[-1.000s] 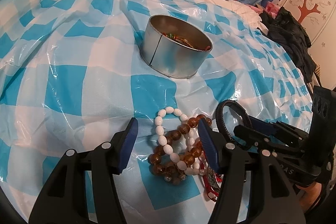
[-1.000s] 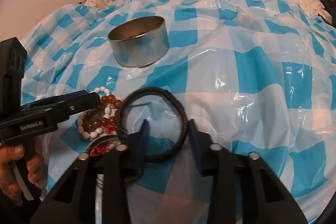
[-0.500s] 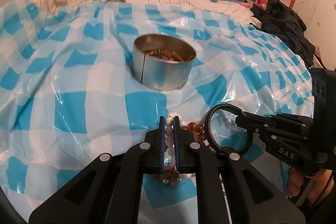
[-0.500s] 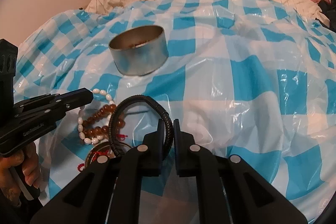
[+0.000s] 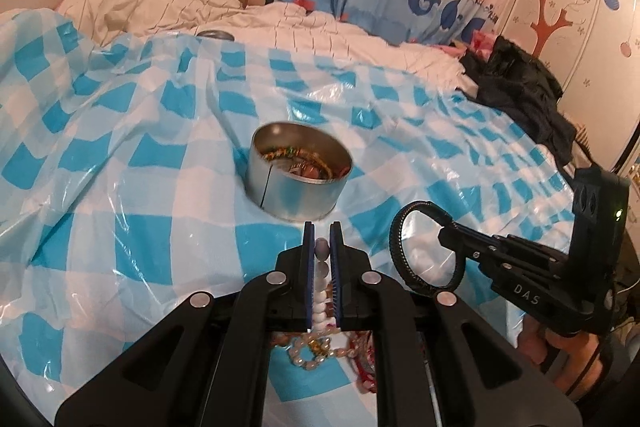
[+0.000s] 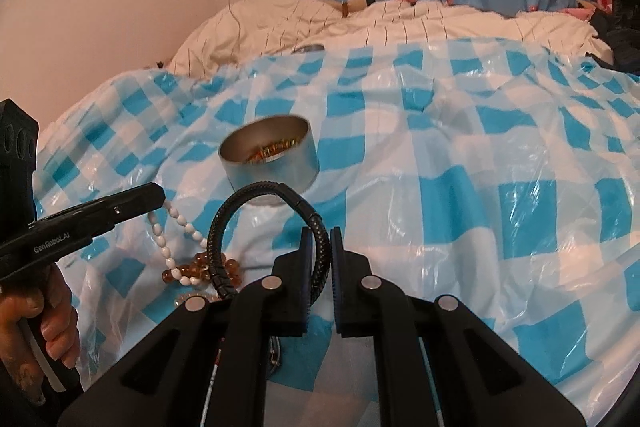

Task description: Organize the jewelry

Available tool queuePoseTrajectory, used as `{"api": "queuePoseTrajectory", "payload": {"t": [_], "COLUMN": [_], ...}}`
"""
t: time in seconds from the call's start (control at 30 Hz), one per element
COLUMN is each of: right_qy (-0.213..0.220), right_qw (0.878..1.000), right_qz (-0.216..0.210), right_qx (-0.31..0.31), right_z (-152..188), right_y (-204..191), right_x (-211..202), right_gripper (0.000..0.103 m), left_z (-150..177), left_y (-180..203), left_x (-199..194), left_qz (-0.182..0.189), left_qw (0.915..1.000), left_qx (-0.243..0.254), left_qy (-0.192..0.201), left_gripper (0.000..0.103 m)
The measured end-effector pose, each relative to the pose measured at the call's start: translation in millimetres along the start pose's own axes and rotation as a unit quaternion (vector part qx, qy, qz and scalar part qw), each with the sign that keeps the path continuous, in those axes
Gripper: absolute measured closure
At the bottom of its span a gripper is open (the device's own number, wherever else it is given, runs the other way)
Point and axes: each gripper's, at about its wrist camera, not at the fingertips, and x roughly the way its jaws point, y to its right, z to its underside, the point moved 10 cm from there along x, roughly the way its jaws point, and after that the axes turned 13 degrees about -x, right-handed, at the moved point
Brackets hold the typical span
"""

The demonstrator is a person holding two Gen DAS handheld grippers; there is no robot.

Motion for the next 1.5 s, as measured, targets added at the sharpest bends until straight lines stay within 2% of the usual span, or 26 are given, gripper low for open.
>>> {"api": "queuePoseTrajectory", "payload": {"t": [0.13,0.2,0.23,0.3,0.33,0.4,0.63,0.8,1.23,1.3,1.4,1.5], "right_qy": [0.011,0.027,0.03,0.028,0.026,0.025,0.029,0.046,0.035,0.033,0.027,0.02], "right_qw": [1.0,1.0,1.0,1.0,1.0,1.0,1.0,0.999,0.998,0.997,0.997,0.996], "right_qz": [0.0,0.001,0.001,0.0,0.0,0.0,-0.003,0.008,0.042,0.051,0.054,0.055], "right_qx": [0.004,0.005,0.005,0.006,0.007,0.007,0.008,0.002,-0.039,-0.048,-0.054,-0.063], "right_z": [-4,-9,-11,-11,-10,-9,-11,-37,-70,-76,-81,-87], "right_y": [2,3,3,3,3,3,3,2,5,4,4,-1], "right_x": [-4,-10,-12,-11,-10,-11,-11,3,42,50,63,78], "right_gripper": [0.094,0.094,0.094,0.094,0.094,0.094,0.094,0.094,0.094,0.093,0.093,0.093], "left_z": [-11,-19,-22,-23,-19,-12,-22,-41,-87,-91,-87,-81], "left_y": [7,11,13,10,4,-8,9,25,19,15,-2,-18], "left_x": [-12,-24,-29,-24,-15,-5,-18,-14,39,50,73,79], "left_qz": [0.023,0.053,0.056,0.008,0.003,0.02,0.04,0.054,0.072,0.063,0.02,-0.013], "left_qw": [0.9996,0.9978,0.9976,0.9994,0.9998,0.9989,0.9987,0.9979,0.9945,0.9949,0.9966,0.997], "left_qx": [-0.013,-0.034,-0.031,0.013,0.001,-0.042,-0.028,-0.024,-0.066,-0.071,-0.08,-0.077], "left_qy": [0.012,0.021,0.027,0.032,0.017,-0.004,0.017,0.028,0.037,0.036,0.008,0.0], "left_gripper": [0.096,0.096,0.096,0.096,0.096,0.096,0.096,0.096,0.096,0.096,0.096,0.095]}}
